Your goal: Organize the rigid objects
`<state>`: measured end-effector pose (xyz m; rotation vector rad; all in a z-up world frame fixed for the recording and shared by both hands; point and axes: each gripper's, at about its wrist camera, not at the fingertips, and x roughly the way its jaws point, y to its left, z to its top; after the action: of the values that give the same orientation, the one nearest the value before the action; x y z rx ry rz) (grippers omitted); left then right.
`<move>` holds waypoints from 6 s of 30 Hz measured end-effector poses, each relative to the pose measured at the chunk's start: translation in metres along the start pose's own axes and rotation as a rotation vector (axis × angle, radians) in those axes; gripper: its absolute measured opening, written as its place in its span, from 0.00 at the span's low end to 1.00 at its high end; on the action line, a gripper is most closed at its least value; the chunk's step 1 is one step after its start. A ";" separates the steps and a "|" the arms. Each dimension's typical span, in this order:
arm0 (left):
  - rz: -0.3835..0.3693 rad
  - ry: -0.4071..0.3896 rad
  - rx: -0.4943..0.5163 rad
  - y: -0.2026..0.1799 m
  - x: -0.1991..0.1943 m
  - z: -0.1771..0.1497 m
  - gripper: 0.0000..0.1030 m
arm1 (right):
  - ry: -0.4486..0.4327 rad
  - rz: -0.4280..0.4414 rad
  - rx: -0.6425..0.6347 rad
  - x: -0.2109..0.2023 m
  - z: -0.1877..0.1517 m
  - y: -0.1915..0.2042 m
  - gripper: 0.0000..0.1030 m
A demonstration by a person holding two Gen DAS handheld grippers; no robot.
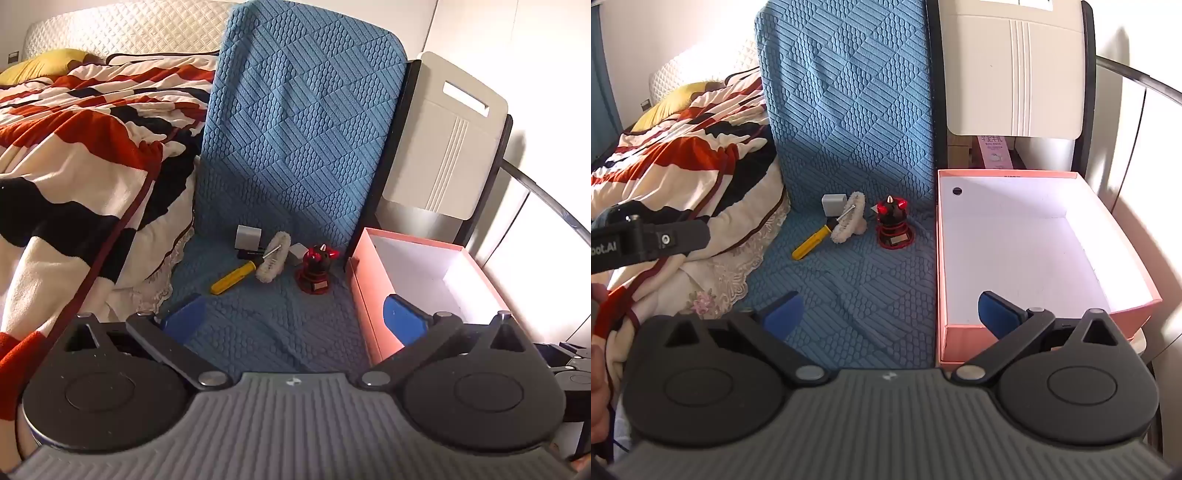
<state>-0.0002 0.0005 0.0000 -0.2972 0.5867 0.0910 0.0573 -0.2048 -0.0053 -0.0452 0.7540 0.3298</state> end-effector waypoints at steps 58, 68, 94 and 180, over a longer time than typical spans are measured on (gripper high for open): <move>0.021 0.036 0.053 -0.003 0.009 -0.002 1.00 | 0.066 -0.009 0.045 0.009 -0.006 -0.010 1.00; 0.008 0.038 0.052 0.001 0.012 -0.004 1.00 | 0.076 0.026 0.053 0.010 -0.007 -0.009 1.00; 0.058 0.042 0.054 0.009 0.035 -0.006 1.00 | 0.054 0.039 0.048 0.022 -0.016 -0.004 1.00; 0.116 0.245 0.068 0.093 0.336 -0.006 0.76 | -0.040 0.037 -0.130 0.287 0.090 0.000 0.74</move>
<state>0.2600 0.0878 -0.2154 -0.2096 0.8482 0.1473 0.3121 -0.1113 -0.1342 -0.1466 0.6936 0.4136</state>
